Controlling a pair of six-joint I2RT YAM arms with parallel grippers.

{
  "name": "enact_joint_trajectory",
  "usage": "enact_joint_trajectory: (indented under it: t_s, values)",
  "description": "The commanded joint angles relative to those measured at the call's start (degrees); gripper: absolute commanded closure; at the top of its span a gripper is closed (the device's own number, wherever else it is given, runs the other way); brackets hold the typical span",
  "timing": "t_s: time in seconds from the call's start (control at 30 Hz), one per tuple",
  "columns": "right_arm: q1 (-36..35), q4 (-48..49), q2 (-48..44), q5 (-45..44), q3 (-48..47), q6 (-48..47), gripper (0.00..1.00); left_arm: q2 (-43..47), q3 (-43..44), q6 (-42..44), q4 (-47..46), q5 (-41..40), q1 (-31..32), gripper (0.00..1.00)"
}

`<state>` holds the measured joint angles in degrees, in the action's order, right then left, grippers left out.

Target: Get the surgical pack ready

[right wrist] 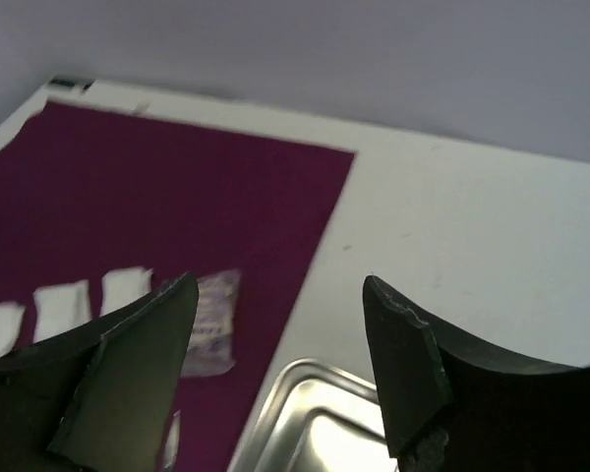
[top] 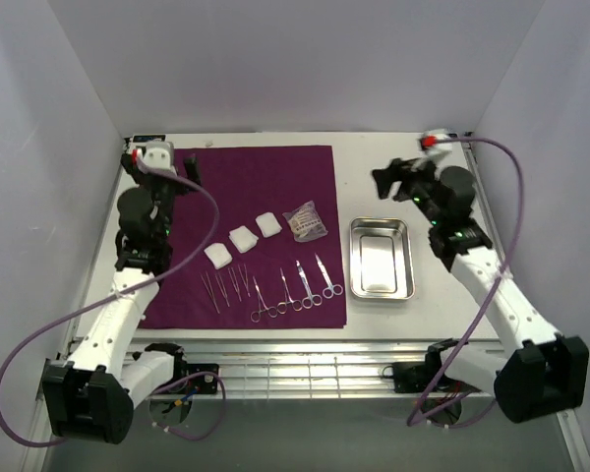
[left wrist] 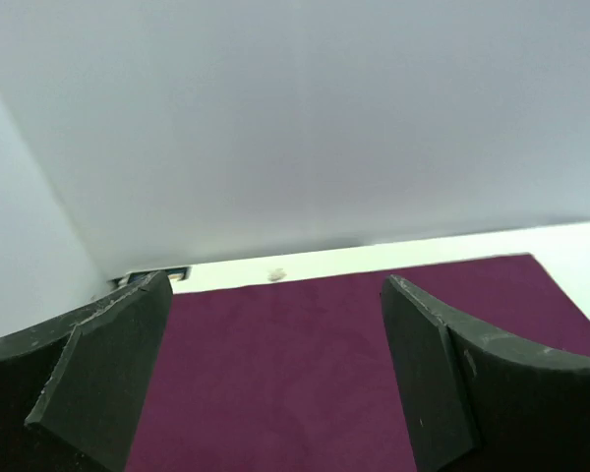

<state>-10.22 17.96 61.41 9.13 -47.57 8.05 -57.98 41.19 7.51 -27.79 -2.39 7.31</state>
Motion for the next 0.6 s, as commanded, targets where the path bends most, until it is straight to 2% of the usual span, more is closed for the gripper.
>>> enact_joint_trajectory:
  t_s: [0.0,0.03,0.1,0.17,0.27,0.37,0.4,0.57]
  values:
    - [-14.8,-25.4,6.8,-9.7,-11.4,-4.6,0.26,-5.4,10.7,-1.4,38.5,-10.0,0.1,0.02]
    - [-17.4,-33.5,11.6,-13.7,-17.1,-5.0,0.23,-6.4,12.8,-2.0,43.2,-6.5,0.1,0.02]
    - [-23.4,-41.1,16.7,-15.4,-22.6,-3.1,0.22,-7.9,16.4,-1.5,53.0,-1.2,0.1,0.02]
    - [-28.8,-48.7,23.1,-19.2,-28.0,-1.8,0.25,-8.6,16.6,-3.8,56.4,3.0,0.0,0.02]
    - [-34.7,-54.6,29.9,-23.4,-32.0,-0.8,0.28,-9.3,14.9,-6.1,60.5,7.2,0.0,0.02]
    - [-36.4,-59.1,35.7,-22.0,-34.6,2.3,0.39,-10.0,13.5,-7.1,63.8,10.3,0.1,0.02]
    - [-36.4,-61.3,36.9,-21.4,-34.9,3.3,0.47,-10.1,13.0,-7.1,64.3,10.9,-0.1,0.02]
    - [-36.8,-63.3,41.8,-20.2,-34.4,4.6,0.5,-9.0,11.4,-6.8,63.5,9.3,-0.6,0.03]
